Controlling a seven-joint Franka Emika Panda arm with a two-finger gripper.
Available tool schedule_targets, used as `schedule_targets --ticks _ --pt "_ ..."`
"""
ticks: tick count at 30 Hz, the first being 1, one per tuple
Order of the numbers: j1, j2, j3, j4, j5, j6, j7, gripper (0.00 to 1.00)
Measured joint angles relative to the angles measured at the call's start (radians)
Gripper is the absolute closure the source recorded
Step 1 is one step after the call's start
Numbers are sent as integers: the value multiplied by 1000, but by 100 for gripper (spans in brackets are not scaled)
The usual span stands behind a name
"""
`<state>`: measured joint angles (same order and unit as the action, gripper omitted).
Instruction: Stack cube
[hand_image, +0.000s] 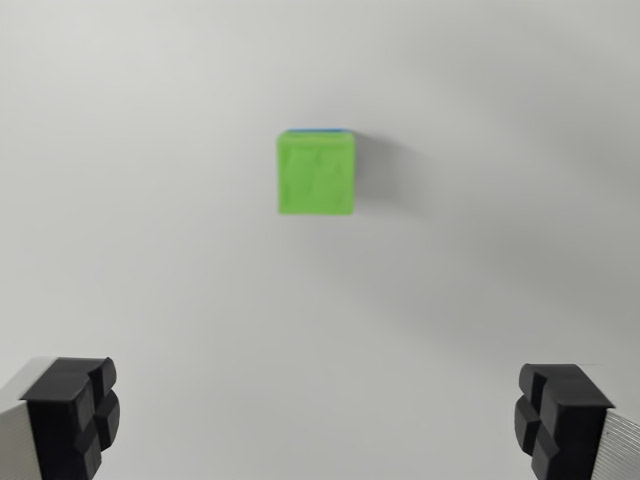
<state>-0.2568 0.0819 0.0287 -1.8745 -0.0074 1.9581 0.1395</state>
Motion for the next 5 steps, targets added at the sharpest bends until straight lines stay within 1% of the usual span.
schedule_targets --ticks 5 --pt "0 0 0 0 0 0 0 0"
